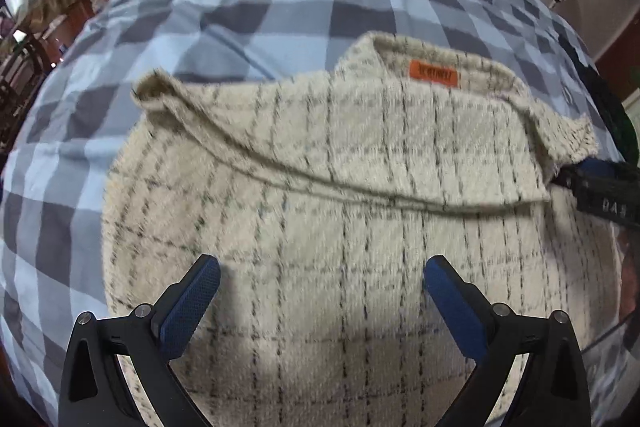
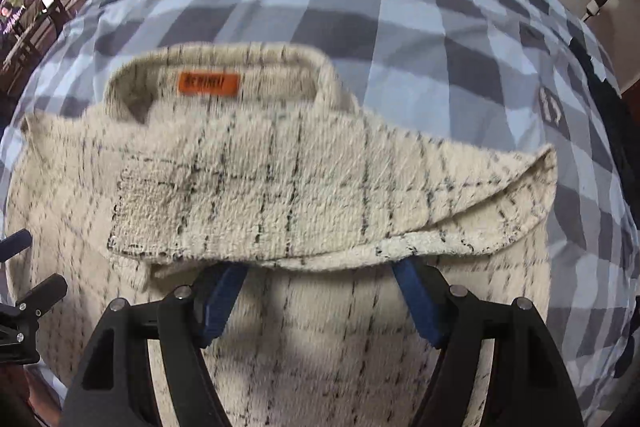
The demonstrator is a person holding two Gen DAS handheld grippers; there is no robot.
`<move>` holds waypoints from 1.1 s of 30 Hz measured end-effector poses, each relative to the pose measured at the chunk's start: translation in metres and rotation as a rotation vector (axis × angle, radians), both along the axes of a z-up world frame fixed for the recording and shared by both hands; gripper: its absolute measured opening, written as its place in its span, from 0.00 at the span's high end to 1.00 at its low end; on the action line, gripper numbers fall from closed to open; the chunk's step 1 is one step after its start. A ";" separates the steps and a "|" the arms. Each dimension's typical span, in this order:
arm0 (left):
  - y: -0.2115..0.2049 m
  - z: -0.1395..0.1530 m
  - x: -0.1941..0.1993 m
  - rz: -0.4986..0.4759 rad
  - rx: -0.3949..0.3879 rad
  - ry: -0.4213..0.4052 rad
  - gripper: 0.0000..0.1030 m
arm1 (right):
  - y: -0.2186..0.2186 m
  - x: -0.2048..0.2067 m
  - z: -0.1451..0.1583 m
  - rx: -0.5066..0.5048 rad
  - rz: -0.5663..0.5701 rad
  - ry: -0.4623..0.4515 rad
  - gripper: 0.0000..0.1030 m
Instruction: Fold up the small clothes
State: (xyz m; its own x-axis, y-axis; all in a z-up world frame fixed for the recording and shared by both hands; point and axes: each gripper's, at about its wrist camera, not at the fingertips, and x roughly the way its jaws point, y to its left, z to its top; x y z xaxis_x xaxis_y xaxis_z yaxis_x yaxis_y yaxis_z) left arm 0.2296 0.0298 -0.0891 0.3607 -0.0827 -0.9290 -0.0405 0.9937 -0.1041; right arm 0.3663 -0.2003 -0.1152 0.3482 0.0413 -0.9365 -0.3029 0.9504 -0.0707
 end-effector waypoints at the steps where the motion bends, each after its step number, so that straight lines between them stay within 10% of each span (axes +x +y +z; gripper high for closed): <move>1: 0.001 0.003 0.001 0.000 0.003 -0.009 0.00 | 0.001 -0.002 0.000 -0.009 0.011 -0.006 0.32; 12: 0.009 0.014 0.005 0.014 -0.043 -0.026 0.00 | 0.007 -0.039 0.009 -0.400 0.350 -0.224 0.32; 23: 0.018 0.005 0.006 0.039 -0.081 0.012 0.00 | 0.063 -0.034 -0.033 -0.511 0.675 -0.177 0.33; 24: 0.019 0.005 0.006 0.040 -0.081 0.011 0.00 | 0.063 -0.029 -0.032 -0.475 0.666 -0.153 0.37; 26: 0.020 0.006 0.006 0.040 -0.078 0.006 0.00 | 0.059 -0.026 -0.027 -0.395 0.659 -0.107 0.99; 33: 0.023 0.006 0.011 0.061 -0.114 0.006 0.00 | 0.048 -0.009 0.023 -0.216 0.593 -0.177 0.98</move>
